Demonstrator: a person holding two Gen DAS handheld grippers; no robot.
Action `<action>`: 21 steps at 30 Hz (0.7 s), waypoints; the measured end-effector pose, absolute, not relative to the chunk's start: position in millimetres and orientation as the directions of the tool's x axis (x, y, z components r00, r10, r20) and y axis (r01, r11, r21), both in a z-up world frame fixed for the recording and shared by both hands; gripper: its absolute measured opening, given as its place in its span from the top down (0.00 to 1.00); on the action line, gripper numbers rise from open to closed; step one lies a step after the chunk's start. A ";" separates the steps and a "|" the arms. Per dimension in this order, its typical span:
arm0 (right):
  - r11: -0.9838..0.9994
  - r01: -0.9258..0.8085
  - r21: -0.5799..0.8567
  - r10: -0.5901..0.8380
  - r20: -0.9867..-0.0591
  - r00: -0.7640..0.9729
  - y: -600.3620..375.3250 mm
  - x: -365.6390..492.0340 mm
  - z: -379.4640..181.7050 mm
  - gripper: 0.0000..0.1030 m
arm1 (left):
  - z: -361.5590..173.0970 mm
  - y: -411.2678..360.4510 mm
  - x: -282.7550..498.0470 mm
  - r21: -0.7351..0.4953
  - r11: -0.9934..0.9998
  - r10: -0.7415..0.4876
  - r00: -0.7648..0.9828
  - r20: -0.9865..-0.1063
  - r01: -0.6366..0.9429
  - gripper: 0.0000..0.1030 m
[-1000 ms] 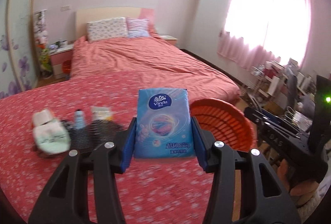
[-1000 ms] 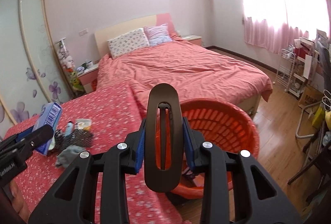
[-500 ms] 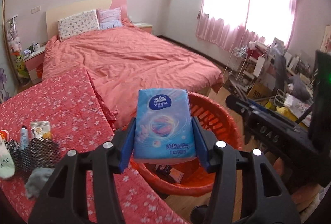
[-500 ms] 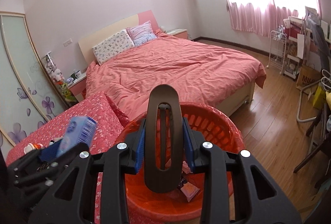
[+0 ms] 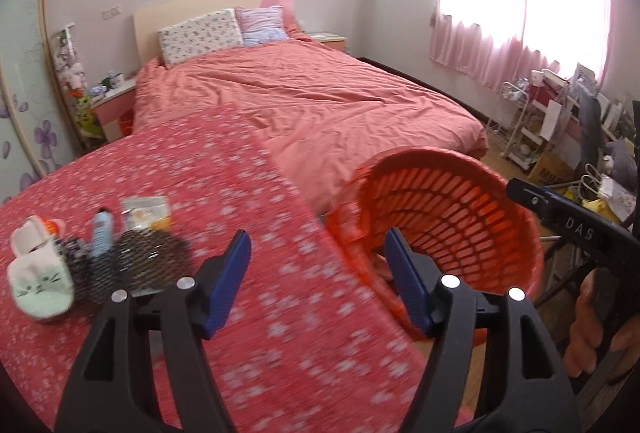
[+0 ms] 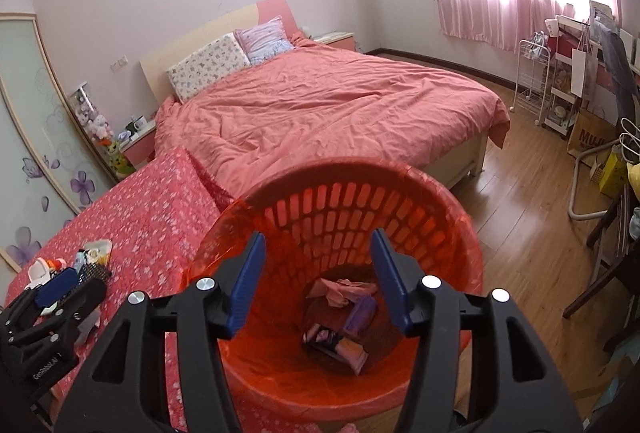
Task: Collect trash
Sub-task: 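Carry the hair clip and tissue pack to the orange basket and release both, then return to the pile and grasp the mint cat-face sock with the left tool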
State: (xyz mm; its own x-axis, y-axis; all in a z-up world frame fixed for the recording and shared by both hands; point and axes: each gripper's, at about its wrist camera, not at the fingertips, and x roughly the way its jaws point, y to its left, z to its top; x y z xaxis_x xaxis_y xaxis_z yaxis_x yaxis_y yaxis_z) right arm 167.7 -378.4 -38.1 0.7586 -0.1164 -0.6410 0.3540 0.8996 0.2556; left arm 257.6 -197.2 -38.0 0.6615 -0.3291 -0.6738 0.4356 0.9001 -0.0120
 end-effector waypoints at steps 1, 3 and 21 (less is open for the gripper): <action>0.903 0.347 0.252 -0.112 -0.643 0.758 -373.9 167.8 -37.0 0.47 | -37.7 -189.5 256.0 -0.008 0.905 -0.320 0.667 -0.672 0.426 0.33; 0.911 0.333 0.244 -0.104 -0.646 0.757 -368.7 169.8 -35.3 0.47 | -37.6 -170.0 253.1 -0.003 0.917 -0.298 0.679 -0.671 0.400 0.33; 0.985 0.098 0.142 0.028 -0.692 0.721 -235.6 191.3 -45.4 0.47 | -38.4 31.1 273.9 -0.020 1.000 0.000 0.728 -0.686 -0.019 0.49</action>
State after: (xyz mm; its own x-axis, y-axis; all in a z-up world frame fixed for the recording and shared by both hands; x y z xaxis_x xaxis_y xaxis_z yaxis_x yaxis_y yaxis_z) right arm 191.3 -235.6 -45.4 0.7210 0.0276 -0.6924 0.0983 0.9850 0.1416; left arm 273.9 31.1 -38.4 0.7278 0.0001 -0.6858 -0.0186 0.9996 -0.0197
